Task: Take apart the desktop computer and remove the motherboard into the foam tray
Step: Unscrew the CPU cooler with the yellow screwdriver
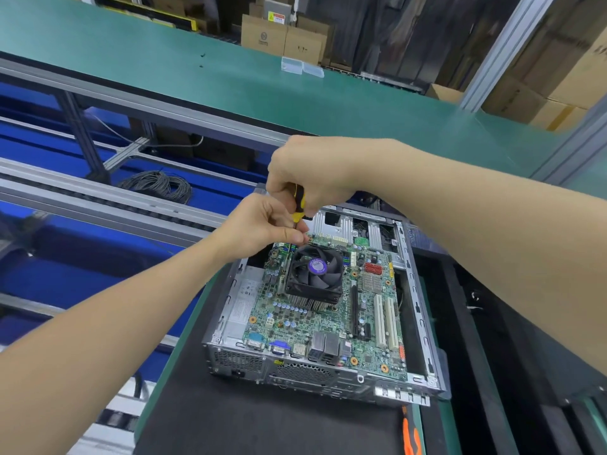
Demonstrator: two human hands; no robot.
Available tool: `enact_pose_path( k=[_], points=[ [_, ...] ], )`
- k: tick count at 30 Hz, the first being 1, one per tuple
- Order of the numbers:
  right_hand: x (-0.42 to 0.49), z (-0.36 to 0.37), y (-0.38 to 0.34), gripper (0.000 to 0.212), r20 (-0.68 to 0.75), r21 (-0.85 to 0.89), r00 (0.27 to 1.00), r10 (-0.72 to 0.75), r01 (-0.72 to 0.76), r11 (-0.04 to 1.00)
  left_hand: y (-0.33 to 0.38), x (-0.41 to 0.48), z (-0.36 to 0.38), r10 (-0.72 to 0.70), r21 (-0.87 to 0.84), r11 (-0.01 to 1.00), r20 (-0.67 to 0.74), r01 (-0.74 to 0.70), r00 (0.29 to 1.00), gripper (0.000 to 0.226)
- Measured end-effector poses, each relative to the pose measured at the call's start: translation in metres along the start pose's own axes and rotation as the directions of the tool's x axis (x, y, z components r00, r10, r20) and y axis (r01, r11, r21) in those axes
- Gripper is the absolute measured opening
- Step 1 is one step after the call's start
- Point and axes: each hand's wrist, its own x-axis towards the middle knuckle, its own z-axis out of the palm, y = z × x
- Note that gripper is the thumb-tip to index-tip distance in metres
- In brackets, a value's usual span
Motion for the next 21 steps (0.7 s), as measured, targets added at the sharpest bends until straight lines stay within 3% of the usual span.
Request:
enact_pose_path(
  k=[3,5,10,11,12,14,18,21],
  points=[
    [-0.003,0.003,-0.001,0.021,-0.023,-0.066,0.998,-0.064,0.063,0.996,0.002,-0.003,0.004,0.005,0.003,1.0,-0.034,-0.005,0.999,0.029],
    [-0.009,0.001,-0.001,0.017,-0.005,-0.027,1.0,-0.028,0.028,0.999,0.003,-0.004,0.003,-0.001,0.004,1.0,-0.039,0.001,0.999,0.031],
    [-0.006,0.005,-0.004,0.062,0.027,0.111,0.941,0.337,-0.338,0.935,0.004,-0.002,-0.002,0.003,-0.011,1.0,0.065,-0.003,0.998,0.012],
    [-0.003,0.006,-0.007,0.063,0.042,0.11,0.924,0.381,-0.383,0.917,0.005,-0.003,-0.004,-0.004,-0.034,0.999,0.136,0.008,0.991,0.004],
    [0.0,0.007,-0.008,0.06,0.036,0.099,0.92,0.39,-0.391,0.915,0.006,-0.002,-0.007,-0.005,-0.043,0.999,0.191,0.014,0.982,0.01],
    [0.005,0.006,-0.01,0.052,-0.011,0.054,0.936,0.352,-0.351,0.935,0.008,-0.003,-0.012,0.003,-0.023,1.0,0.235,0.003,0.972,0.023],
    [0.003,0.006,-0.009,0.039,-0.037,-0.002,0.976,0.216,-0.216,0.976,0.009,-0.005,-0.009,0.045,0.026,0.998,0.131,-0.048,0.99,0.033],
    [-0.001,0.002,-0.007,0.018,-0.006,0.01,0.997,0.081,-0.081,0.997,0.005,-0.004,-0.003,0.008,-0.011,1.0,0.019,-0.008,1.0,0.013]
  ],
)
